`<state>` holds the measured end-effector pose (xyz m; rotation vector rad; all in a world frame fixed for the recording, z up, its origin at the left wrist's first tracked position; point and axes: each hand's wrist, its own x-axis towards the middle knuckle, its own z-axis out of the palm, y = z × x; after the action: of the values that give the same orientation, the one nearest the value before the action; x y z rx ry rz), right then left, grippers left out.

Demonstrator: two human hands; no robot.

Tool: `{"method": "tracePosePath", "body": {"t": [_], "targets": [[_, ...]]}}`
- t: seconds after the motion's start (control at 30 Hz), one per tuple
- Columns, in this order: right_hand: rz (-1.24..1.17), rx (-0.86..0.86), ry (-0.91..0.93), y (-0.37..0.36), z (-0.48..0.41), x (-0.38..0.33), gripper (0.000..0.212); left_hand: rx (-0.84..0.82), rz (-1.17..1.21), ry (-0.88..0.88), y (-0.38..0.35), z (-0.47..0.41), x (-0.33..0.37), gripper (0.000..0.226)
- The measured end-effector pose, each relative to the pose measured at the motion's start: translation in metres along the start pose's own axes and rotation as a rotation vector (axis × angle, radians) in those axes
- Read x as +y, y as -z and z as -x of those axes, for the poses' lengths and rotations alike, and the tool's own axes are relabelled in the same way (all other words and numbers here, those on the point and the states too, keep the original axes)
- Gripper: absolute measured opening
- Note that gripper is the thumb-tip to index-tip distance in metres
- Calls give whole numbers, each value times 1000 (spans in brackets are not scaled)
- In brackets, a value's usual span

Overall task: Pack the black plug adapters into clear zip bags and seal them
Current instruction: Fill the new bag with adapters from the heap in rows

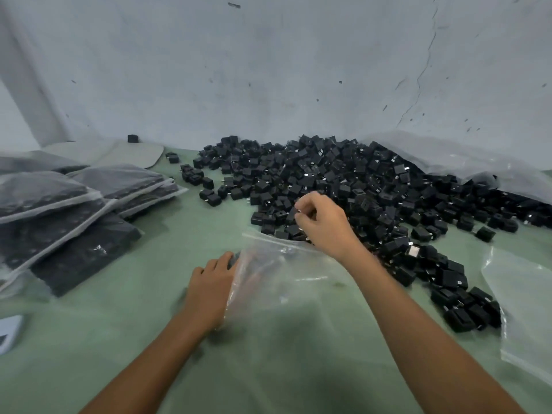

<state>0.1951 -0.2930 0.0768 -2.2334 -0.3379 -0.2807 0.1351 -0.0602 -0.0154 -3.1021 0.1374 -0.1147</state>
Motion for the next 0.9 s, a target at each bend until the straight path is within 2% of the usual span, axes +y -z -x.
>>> {"method": "tracePosePath", "body": {"t": [0.07,0.13,0.2,0.27,0.37,0.5,0.63,0.73,0.83,0.9], "targets": [[-116,181,9,3,-15,0,8,29,6,-24,-1,-1,0,79],[-103,232,-3,12,-28,5,10,91,65,-44,-2,-2,2,61],[64,46,-31,13,-39,10,14,136,139,-24,-3,-1,3,56],[268,-257,-25,1,-43,12,19,135,166,-3,-7,-1,3,59],[545,-550,79,-29,-36,17,26,129,172,9,-10,-3,4,61],[728,-604,129,-47,-25,29,39,127,174,14,-14,-4,3,62],[751,-570,136,-43,-13,36,42,147,193,18,-15,-4,2,65],[539,-440,36,-20,-3,36,43,181,243,12,-12,-3,2,63],[-96,-206,-196,17,19,34,34,287,354,4,-5,7,3,52],[-546,-125,-301,43,45,34,34,373,402,3,6,17,13,42]]}}
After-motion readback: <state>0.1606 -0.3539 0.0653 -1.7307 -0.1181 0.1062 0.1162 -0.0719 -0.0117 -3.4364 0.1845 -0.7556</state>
